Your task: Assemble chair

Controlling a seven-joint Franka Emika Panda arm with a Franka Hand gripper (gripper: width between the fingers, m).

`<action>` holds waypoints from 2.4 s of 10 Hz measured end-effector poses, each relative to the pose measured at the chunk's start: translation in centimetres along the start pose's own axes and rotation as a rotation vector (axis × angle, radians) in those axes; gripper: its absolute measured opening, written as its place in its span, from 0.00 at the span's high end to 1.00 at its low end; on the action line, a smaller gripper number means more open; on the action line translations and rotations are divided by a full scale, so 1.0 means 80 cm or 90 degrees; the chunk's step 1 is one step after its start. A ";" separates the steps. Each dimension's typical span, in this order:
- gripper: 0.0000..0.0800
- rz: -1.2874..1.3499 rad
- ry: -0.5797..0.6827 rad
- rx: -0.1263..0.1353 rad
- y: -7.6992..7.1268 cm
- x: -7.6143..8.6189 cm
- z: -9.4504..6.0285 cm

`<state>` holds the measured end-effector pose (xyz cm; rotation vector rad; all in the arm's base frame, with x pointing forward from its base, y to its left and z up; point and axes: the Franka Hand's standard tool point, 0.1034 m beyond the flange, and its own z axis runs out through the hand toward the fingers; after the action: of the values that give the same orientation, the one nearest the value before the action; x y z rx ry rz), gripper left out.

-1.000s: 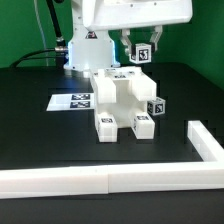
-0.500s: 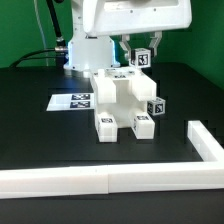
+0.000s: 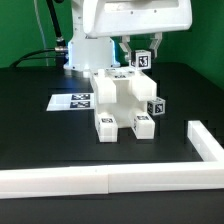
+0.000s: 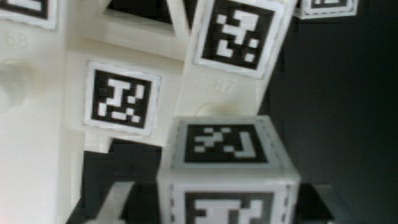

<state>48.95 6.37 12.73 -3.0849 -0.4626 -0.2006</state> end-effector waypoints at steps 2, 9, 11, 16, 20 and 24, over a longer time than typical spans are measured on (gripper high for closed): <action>0.64 0.000 0.005 -0.002 0.002 0.002 0.000; 0.64 0.002 0.007 -0.004 0.006 0.003 0.000; 0.64 0.007 0.005 0.000 -0.002 -0.006 -0.003; 0.64 0.003 0.005 -0.003 0.000 -0.010 0.004; 0.64 0.003 0.002 -0.005 0.003 -0.008 0.008; 0.64 0.004 0.004 -0.006 0.004 -0.007 0.008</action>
Offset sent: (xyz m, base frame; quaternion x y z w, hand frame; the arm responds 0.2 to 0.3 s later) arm 0.0043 -0.0026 -0.0029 0.0049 -0.0002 -0.0185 0.9998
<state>48.60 5.91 12.01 -3.0937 -0.4541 -0.2135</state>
